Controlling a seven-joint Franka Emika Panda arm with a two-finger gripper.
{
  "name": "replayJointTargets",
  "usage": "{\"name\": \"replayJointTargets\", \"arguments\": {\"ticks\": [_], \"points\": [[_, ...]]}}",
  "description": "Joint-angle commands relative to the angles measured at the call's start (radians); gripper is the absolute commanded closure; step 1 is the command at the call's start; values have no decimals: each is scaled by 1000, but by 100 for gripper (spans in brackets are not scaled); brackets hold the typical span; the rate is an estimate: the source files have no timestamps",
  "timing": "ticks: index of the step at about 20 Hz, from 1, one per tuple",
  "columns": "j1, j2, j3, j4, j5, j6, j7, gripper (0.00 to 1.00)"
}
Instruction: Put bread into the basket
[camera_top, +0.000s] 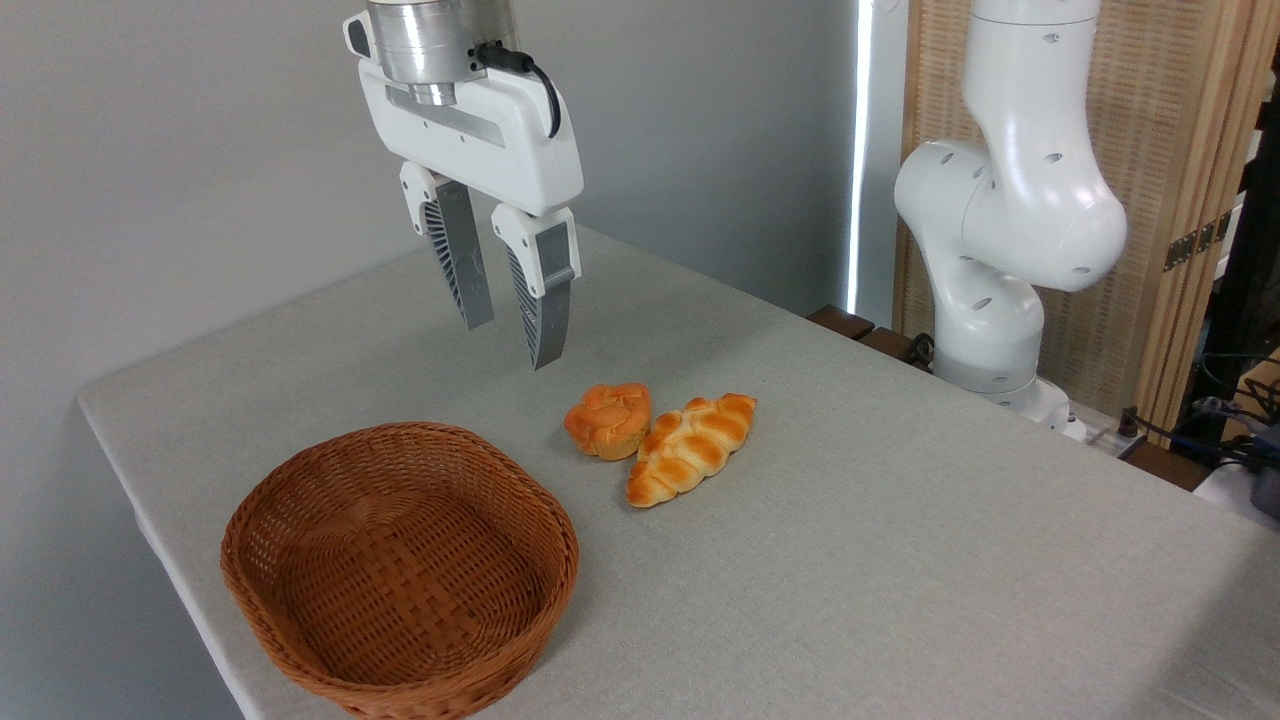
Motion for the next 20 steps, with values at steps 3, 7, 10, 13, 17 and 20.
{"name": "replayJointTargets", "arguments": {"ticks": [3, 7, 10, 13, 17, 20], "points": [[-3, -9, 6, -12, 1, -41, 6, 0], [-3, -9, 6, -12, 1, -41, 7, 0], [-3, -9, 4, -12, 1, -41, 7, 0], [-3, -9, 6, -12, 1, -49, 9, 0], [-5, -9, 3, -14, 1, -49, 9, 0], [-5, -12, 0, -20, 1, -49, 15, 0]]}}
